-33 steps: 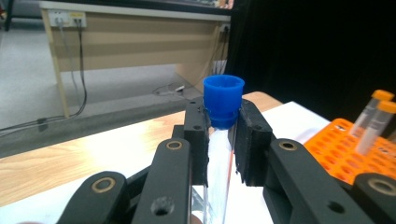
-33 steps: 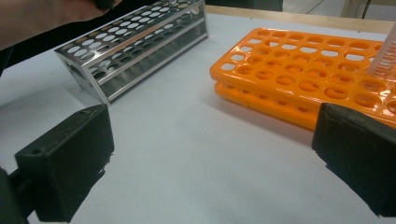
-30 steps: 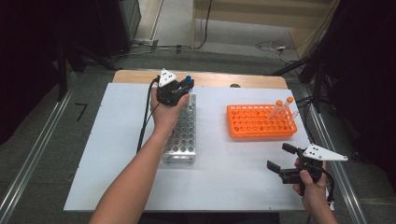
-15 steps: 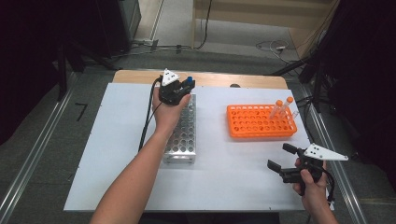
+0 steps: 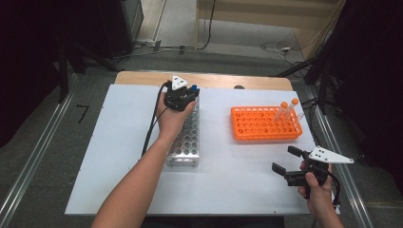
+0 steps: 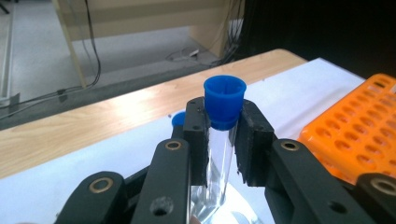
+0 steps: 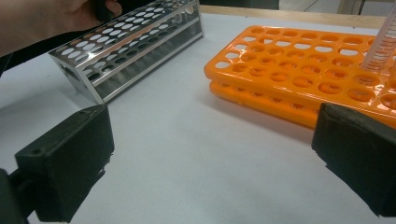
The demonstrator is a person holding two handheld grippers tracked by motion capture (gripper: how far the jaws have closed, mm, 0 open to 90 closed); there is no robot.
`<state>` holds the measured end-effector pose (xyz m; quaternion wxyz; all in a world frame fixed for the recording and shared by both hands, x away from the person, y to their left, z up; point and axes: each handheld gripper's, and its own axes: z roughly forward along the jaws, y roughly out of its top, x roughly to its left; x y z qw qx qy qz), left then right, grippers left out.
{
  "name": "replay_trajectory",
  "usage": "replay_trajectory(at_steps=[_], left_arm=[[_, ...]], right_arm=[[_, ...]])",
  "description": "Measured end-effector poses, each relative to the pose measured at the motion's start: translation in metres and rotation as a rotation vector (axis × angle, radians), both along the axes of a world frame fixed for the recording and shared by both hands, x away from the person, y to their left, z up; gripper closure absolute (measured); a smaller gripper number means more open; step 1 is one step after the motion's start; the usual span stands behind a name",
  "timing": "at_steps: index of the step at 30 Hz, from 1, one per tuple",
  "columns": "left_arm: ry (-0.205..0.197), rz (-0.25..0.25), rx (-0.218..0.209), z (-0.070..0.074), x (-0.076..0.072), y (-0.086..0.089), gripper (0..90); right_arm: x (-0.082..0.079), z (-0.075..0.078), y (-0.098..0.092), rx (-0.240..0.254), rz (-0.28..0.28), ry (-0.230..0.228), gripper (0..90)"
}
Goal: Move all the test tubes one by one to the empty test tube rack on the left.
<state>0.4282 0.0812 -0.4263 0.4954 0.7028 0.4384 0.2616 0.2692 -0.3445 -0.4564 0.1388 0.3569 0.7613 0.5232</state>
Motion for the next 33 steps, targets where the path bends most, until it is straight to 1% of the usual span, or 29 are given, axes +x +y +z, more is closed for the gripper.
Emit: replay_trajectory(at_steps=[3,7,9,11,13,14,15,19,20,23,25,27,29,31,33], left_arm=[[0.014,-0.007,0.012,-0.001,-0.001,0.0,75.7],[0.026,-0.018,0.003,0.0,-0.001,0.0,72.8],[0.042,-0.004,0.014,0.0,-0.002,0.0,71.4],[0.059,-0.018,-0.012,0.0,-0.002,0.001,67.8],[0.061,-0.022,-0.016,0.0,-0.002,0.002,64.1],[0.062,-0.028,-0.023,0.0,-0.004,0.003,61.7],[0.062,-0.036,-0.043,0.001,-0.005,0.004,58.9],[0.064,-0.075,-0.093,0.003,-0.013,0.007,42.5],[0.061,-0.082,-0.104,0.003,-0.016,0.008,37.0],[0.052,-0.105,-0.127,0.004,-0.025,0.012,24.3],[0.054,-0.118,-0.139,0.005,-0.032,0.014,15.8],[0.051,-0.133,-0.148,0.006,-0.04,0.016,9.5],[0.048,-0.149,-0.157,0.007,-0.049,0.019,5.5],[0.04,-0.16,-0.153,0.008,-0.058,0.022,1.3],[0.03,-0.167,-0.157,0.01,-0.067,0.025,0.0]], right_arm=[[0.0,0.0,0.0,-0.001,-0.002,-0.001,0.0],[0.0,0.0,0.0,-0.002,-0.003,-0.001,0.0],[0.001,0.0,0.0,-0.005,-0.005,-0.001,0.0],[0.001,-0.001,0.0,-0.005,-0.006,-0.001,0.0],[0.001,-0.001,0.0,-0.006,-0.007,-0.001,0.0],[0.001,-0.001,0.0,-0.005,-0.008,-0.001,0.0],[0.001,-0.001,0.0,-0.006,-0.008,-0.001,0.0],[0.002,-0.001,-0.001,-0.008,-0.011,-0.003,0.0],[0.002,-0.001,-0.001,-0.008,-0.013,-0.003,0.0],[0.003,-0.001,-0.001,-0.012,-0.02,-0.002,0.0],[0.004,-0.001,-0.002,-0.011,-0.023,-0.003,0.0],[0.005,0.0,-0.002,-0.011,-0.029,-0.005,0.0],[0.007,0.0,-0.003,-0.009,-0.039,-0.002,0.0],[0.009,0.0,-0.003,-0.012,-0.048,-0.004,0.0],[0.01,0.0,-0.004,-0.016,-0.055,-0.004,0.0]])
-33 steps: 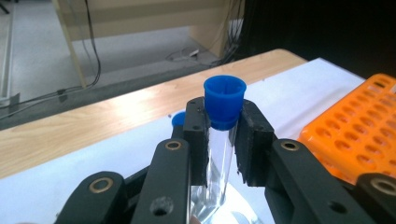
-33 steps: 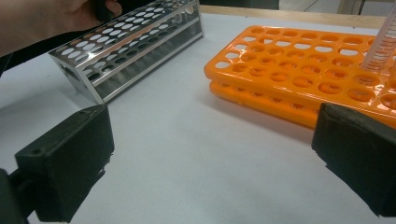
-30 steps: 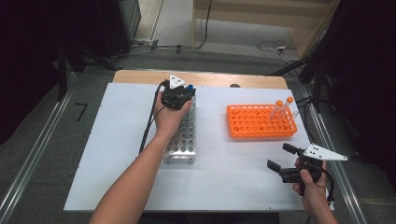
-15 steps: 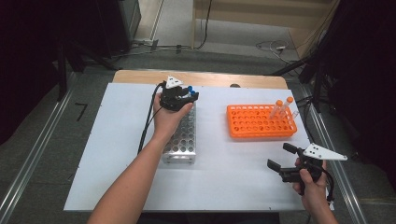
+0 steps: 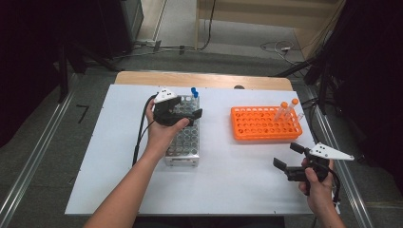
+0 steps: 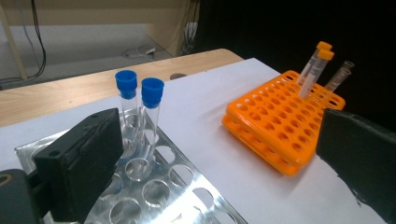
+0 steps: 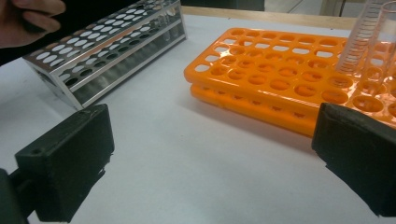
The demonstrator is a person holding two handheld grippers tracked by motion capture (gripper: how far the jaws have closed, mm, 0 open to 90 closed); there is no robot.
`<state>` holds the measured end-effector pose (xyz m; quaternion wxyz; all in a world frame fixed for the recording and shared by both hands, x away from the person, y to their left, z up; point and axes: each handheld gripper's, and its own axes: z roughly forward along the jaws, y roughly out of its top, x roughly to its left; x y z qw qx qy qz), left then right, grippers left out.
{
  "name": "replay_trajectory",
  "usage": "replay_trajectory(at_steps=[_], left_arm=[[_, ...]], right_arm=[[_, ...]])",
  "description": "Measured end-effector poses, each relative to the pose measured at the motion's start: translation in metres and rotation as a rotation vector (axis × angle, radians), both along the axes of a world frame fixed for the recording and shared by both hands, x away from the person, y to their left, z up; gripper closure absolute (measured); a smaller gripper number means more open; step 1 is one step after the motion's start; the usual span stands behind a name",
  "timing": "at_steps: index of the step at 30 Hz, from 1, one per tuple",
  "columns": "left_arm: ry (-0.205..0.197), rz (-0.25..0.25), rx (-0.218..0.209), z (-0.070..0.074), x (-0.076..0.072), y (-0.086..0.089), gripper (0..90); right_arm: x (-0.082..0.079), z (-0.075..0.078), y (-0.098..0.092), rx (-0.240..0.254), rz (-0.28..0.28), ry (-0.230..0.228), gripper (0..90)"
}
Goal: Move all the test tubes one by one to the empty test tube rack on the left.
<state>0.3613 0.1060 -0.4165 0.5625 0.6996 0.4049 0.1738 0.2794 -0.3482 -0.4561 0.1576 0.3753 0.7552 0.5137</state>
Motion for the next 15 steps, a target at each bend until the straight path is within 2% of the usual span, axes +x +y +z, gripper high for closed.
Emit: replay_trajectory(at_steps=[2,7,15], left_arm=[[-0.025,0.001,0.004,0.002,-0.009,0.004,0.0],[-0.047,-0.027,-0.009,0.005,-0.031,0.009,0.0],[-0.058,-0.043,-0.034,0.002,-0.062,0.018,0.0]], right_arm=[[0.002,0.0,-0.001,-0.005,-0.012,0.002,0.0],[0.007,0.001,-0.003,-0.012,-0.04,0.0,0.0],[0.023,0.001,-0.012,-0.014,-0.106,0.003,0.0]])
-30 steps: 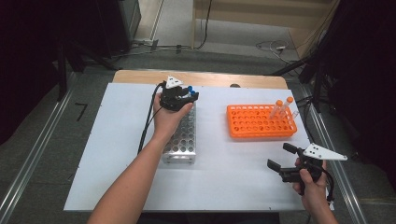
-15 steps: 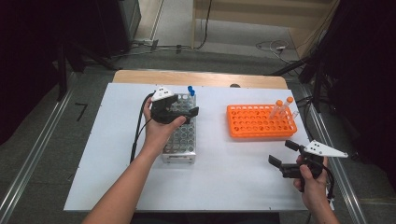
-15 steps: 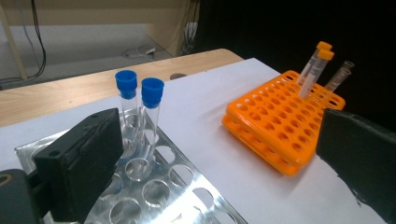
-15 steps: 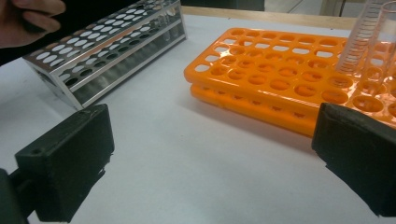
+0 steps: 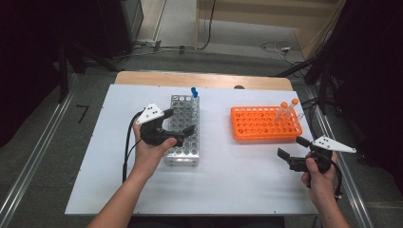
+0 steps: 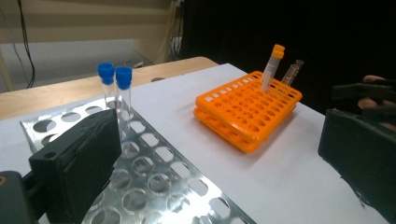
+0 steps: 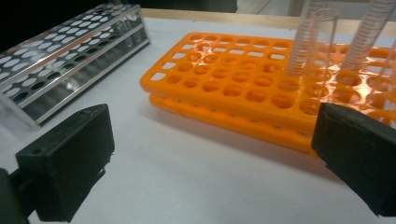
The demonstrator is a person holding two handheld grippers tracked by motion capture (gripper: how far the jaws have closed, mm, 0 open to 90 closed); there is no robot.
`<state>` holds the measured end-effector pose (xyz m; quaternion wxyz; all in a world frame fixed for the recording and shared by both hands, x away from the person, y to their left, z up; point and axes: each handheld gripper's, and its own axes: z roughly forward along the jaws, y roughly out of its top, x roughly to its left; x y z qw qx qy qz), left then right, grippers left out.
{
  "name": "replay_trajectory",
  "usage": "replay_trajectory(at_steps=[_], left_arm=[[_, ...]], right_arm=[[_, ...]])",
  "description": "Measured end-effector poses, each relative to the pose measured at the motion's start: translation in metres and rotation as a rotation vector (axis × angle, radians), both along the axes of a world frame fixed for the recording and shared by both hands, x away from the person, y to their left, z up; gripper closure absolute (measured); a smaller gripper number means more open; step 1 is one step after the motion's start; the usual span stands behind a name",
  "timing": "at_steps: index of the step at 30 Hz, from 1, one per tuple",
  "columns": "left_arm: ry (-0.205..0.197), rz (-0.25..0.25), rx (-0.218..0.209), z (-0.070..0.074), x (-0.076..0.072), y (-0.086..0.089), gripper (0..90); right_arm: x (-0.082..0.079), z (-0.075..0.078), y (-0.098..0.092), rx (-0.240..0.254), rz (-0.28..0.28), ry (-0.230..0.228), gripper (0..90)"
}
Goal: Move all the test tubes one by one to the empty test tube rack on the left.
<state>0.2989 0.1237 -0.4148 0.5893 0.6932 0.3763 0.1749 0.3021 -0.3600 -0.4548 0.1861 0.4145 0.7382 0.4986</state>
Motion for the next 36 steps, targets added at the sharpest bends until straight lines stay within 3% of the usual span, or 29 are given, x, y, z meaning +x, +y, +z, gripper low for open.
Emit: replay_trajectory(at_steps=[7,11,15,23,30,36], left_arm=[[-0.013,0.008,0.008,-0.006,-0.022,0.007,0.0],[-0.006,0.012,-0.005,-0.012,-0.032,0.011,0.0],[0.002,0.009,0.011,-0.021,-0.038,0.014,0.0],[0.023,0.033,0.013,-0.028,-0.04,0.022,0.0],[0.017,0.045,0.006,-0.027,-0.042,0.025,0.0],[0.02,0.039,0.002,-0.028,-0.042,0.025,0.0]], right_arm=[[0.018,0.003,-0.013,0.011,-0.051,0.006,0.0],[0.028,0.0,-0.021,0.028,-0.097,0.014,3.2],[0.039,-0.004,-0.028,0.041,-0.128,0.029,5.4],[0.062,-0.004,-0.031,0.009,-0.223,0.055,23.6],[0.082,-0.008,-0.029,-0.041,-0.319,0.076,40.9],[0.094,-0.014,-0.026,-0.121,-0.374,0.053,52.4]])
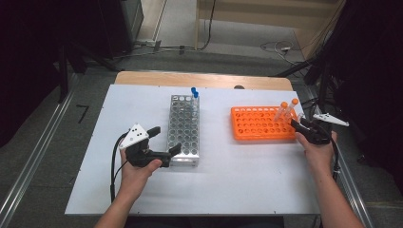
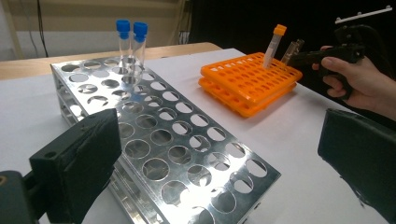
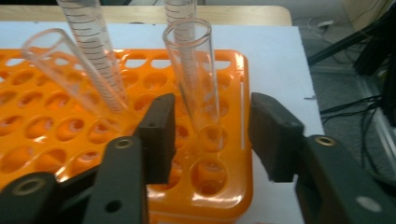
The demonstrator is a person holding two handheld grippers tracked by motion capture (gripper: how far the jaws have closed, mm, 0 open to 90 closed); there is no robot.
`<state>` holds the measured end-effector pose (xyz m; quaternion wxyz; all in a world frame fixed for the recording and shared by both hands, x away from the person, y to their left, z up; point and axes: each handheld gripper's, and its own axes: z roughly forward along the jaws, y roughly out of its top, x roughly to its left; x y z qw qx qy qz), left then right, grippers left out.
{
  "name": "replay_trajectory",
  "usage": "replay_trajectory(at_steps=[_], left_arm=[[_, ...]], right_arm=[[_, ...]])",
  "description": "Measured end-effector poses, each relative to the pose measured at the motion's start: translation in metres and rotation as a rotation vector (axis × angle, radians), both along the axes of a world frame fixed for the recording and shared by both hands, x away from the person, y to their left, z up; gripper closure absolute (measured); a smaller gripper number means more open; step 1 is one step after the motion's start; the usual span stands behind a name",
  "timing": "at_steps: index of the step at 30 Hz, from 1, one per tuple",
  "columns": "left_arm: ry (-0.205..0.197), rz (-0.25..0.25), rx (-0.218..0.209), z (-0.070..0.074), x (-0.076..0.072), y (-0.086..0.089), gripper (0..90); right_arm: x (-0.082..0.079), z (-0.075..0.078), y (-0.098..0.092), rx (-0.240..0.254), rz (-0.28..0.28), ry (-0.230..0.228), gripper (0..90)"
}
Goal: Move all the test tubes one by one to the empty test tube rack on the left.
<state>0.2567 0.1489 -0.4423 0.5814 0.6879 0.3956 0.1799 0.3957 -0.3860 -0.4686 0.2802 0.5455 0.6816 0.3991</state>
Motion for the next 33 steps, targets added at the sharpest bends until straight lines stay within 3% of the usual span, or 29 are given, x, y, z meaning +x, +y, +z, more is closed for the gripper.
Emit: replay_trajectory(at_steps=[15,19,21,23,29,33], left_arm=[[0.001,0.003,-0.01,0.0,0.0,0.0,0.2],[0.002,-0.002,-0.006,-0.001,0.0,-0.001,0.2],[0.003,-0.003,-0.008,-0.001,0.0,-0.001,0.2],[0.003,-0.003,-0.008,-0.001,0.0,-0.002,0.2],[0.001,-0.003,-0.011,0.0,0.0,-0.001,0.2],[0.001,-0.002,-0.011,0.0,0.0,-0.001,0.2]], right_arm=[[0.009,-0.007,0.004,-0.06,-0.015,-0.034,65.1],[0.009,-0.007,0.004,-0.053,-0.018,-0.037,65.8],[0.009,-0.008,0.005,-0.045,0.003,-0.038,73.1],[0.008,-0.008,0.007,-0.067,0.003,-0.044,73.5],[0.007,-0.005,0.004,-0.036,0.011,-0.053,73.7],[0.001,0.003,0.002,-0.018,0.023,-0.083,73.7]])
